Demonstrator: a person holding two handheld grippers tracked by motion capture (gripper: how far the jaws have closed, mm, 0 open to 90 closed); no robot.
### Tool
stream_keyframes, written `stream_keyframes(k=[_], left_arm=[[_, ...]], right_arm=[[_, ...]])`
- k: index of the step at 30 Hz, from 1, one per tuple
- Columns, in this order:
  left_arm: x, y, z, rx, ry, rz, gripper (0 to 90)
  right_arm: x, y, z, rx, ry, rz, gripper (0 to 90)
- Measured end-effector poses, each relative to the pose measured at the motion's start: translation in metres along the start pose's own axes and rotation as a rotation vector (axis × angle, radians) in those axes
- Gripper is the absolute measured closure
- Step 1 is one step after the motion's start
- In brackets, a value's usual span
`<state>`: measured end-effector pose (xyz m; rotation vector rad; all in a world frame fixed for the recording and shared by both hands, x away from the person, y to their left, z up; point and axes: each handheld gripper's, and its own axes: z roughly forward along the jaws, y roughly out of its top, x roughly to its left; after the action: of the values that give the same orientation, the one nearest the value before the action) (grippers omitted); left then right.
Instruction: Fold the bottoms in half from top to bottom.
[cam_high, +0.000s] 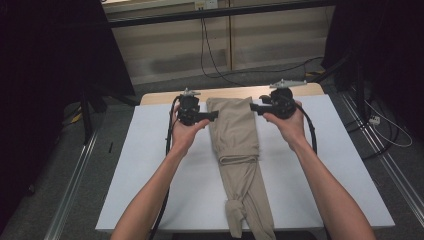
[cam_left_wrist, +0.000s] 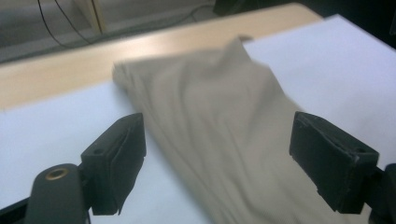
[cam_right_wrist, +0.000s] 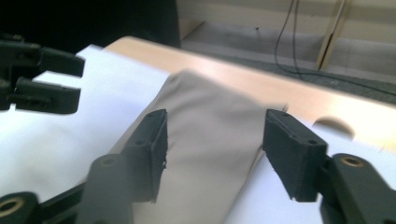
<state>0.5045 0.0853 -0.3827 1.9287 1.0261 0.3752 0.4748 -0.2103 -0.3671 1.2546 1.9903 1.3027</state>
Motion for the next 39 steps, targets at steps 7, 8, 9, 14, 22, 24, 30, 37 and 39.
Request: stream_keyframes(k=[7, 8, 9, 14, 22, 24, 30, 37, 39], left_arm=[[-0.032, -0.055, -0.028, 0.063, -0.072, 0.077, 19.2], [-0.037, -0.063, -0.032, 0.075, -0.085, 0.090, 19.2], [-0.042, -0.072, -0.036, 0.082, -0.090, 0.101, 19.2], [-0.064, -0.104, -0.057, 0.149, -0.147, 0.146, 20.6], [-0.101, -0.144, -0.095, 0.191, -0.284, 0.192, 30.3], [-0.109, -0.150, -0.100, 0.204, -0.323, 0.209, 30.6], [-0.136, -0.163, -0.096, 0.240, -0.368, 0.270, 24.1], [-0.142, -0.166, -0.086, 0.275, -0.389, 0.302, 74.8], [-0.137, -0.163, -0.089, 0.256, -0.383, 0.293, 83.3]], right_arm=[[0.033, -0.062, -0.035, 0.058, 0.084, -0.028, 53.3], [0.036, -0.068, -0.039, 0.063, 0.090, -0.028, 55.6], [0.040, -0.074, -0.045, 0.069, 0.107, -0.035, 56.8], [0.065, -0.107, -0.075, 0.097, 0.170, -0.048, 63.7], [0.108, -0.141, -0.113, 0.179, 0.233, -0.078, 81.3], [0.121, -0.153, -0.121, 0.215, 0.258, -0.106, 84.3], [0.147, -0.182, -0.137, 0.308, 0.294, -0.150, 88.3], [0.156, -0.186, -0.128, 0.339, 0.293, -0.178, 77.5], [0.156, -0.188, -0.127, 0.350, 0.298, -0.179, 73.8]])
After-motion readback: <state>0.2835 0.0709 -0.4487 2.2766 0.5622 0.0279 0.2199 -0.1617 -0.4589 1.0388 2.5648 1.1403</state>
